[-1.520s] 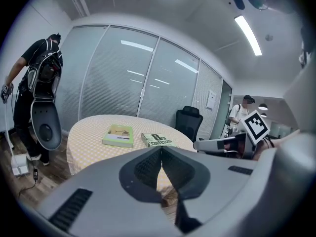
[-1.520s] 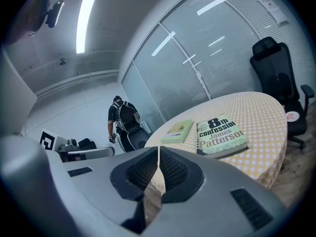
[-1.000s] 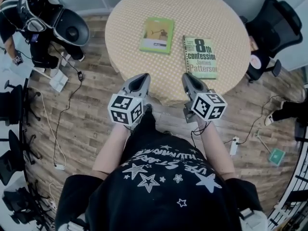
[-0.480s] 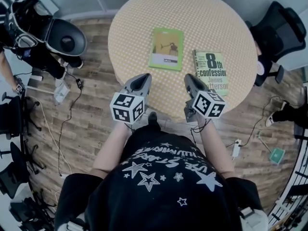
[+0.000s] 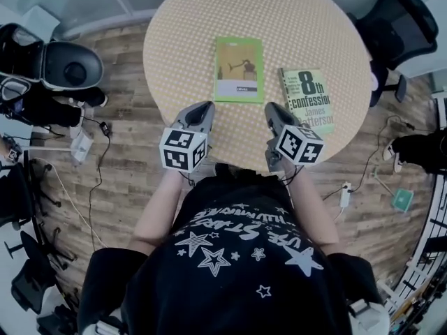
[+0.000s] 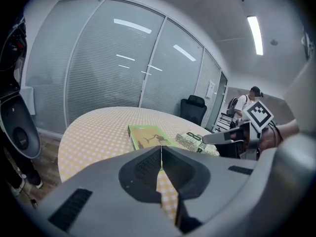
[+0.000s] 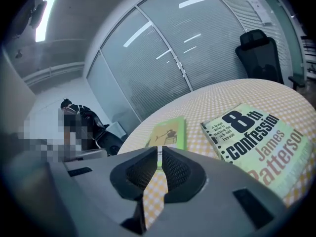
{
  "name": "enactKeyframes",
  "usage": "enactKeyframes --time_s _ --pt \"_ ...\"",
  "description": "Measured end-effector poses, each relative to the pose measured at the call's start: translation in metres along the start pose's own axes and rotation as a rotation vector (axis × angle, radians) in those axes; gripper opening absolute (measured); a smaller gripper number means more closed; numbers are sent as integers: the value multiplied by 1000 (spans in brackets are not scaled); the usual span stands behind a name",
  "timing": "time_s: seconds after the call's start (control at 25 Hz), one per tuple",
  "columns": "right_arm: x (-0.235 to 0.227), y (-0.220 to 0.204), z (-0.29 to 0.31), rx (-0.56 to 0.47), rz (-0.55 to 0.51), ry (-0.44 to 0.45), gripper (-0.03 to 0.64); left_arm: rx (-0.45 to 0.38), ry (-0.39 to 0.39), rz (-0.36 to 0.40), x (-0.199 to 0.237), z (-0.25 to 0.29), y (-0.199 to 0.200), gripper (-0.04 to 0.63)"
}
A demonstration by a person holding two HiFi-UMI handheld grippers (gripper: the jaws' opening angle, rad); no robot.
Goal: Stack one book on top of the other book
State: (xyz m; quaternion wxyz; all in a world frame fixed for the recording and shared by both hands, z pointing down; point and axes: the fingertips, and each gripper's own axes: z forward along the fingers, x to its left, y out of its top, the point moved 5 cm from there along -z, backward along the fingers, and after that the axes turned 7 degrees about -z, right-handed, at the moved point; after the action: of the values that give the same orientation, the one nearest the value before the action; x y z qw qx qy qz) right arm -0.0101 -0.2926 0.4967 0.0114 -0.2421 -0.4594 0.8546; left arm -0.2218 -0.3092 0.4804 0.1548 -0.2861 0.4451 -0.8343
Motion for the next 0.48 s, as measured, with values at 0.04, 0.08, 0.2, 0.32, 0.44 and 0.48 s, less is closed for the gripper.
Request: enactKeyframes --time_s 0.04,0.08,0.2,0.32,0.44,0.48 --pt "-1 -1 1 9 -2 -2 29 10 -2 3 1 3 -2 9" --pt "-4 -1 3 16 -5 -4 31 19 -4 10 2 7 -3 9" --pt "-11 2 14 31 -5 -1 31 44 -10 28 4 19 -3 11" --pt "-16 0 28 56 6 21 31 80 -24 25 6 30 -6 11" --pt "-22 -4 41 94 18 36 32 112 -23 26 8 40 -9 12" --pt "-24 -4 44 105 21 36 34 121 -18 23 9 43 -9 15"
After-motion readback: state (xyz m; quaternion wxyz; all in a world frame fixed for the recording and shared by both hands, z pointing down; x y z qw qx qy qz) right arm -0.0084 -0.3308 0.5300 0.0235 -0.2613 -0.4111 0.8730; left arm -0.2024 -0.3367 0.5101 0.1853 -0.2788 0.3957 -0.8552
